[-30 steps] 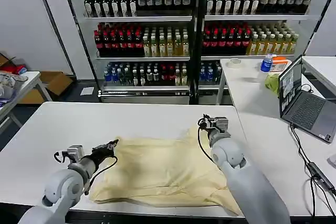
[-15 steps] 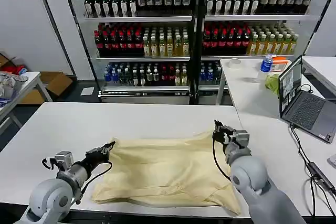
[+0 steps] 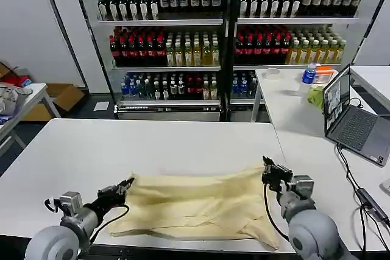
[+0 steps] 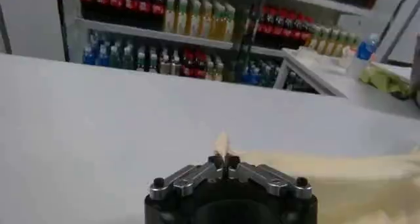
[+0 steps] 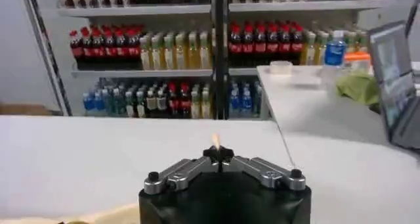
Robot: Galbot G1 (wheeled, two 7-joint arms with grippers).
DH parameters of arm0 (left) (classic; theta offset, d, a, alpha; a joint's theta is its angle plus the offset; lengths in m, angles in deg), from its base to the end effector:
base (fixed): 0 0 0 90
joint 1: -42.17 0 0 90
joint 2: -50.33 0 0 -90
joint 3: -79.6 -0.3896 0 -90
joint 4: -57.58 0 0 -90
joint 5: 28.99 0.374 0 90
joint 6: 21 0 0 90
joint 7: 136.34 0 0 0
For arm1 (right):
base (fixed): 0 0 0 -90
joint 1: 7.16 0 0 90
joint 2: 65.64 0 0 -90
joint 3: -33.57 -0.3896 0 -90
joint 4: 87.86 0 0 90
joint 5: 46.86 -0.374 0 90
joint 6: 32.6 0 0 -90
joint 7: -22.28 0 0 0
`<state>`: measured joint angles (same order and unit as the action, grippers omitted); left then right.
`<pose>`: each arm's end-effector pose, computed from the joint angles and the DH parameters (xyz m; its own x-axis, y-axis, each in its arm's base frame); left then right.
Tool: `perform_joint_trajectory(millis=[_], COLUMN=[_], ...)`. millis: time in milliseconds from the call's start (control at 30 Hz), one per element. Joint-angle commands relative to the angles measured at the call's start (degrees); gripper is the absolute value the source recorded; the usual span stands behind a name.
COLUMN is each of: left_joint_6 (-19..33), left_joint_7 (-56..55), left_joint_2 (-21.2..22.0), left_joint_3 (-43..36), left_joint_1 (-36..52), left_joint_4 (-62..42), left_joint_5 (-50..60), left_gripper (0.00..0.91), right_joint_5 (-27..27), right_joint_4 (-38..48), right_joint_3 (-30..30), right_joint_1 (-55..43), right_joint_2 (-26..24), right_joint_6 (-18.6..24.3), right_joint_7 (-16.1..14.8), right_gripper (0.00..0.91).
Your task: Fold and organize the clothes.
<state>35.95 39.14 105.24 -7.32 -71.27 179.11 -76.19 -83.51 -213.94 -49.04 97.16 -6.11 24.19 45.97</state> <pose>0.2328 0.1255 -0.2632 -0.8305 0.2829 0.4797 0.2095 0.9568 -0.2015 0.2495 -0.0524 -0.2347 -0.9336 -0.0565 0.3539 -0.0589 0.9983 0.0041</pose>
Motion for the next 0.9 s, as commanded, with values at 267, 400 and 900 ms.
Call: perform_joint_trajectory(millis=[267,400,900], left_joint_6=[0.0,0.0,0.3], left_joint_7=[1.0,1.5,1.2], left_joint_2=[0.4,0.9,3.9], left_joint_3=[1.4,1.2,0.2], left_joint_1=[-5.7,-6.1,-5.2], left_joint_4=[0.7,0.0,-2.7], left_joint_5=[3.2,4.2,8.3], left_gripper=[0.03,0.03,0.907], right_joint_5=[1.4,1.9,7.1], right_joint_4=[-3.8,-3.3,0.8], right_joint_3=[-2.9,-2.4,2.6], right_joint_1=[10.7,11.2,9.2], right_joint_2=[0.4,0.9,3.6], right_joint_6=[0.0,0.0,0.0], right_joint_7=[0.1,0.1,-0.5], right_gripper=[0.0,0.0,0.907])
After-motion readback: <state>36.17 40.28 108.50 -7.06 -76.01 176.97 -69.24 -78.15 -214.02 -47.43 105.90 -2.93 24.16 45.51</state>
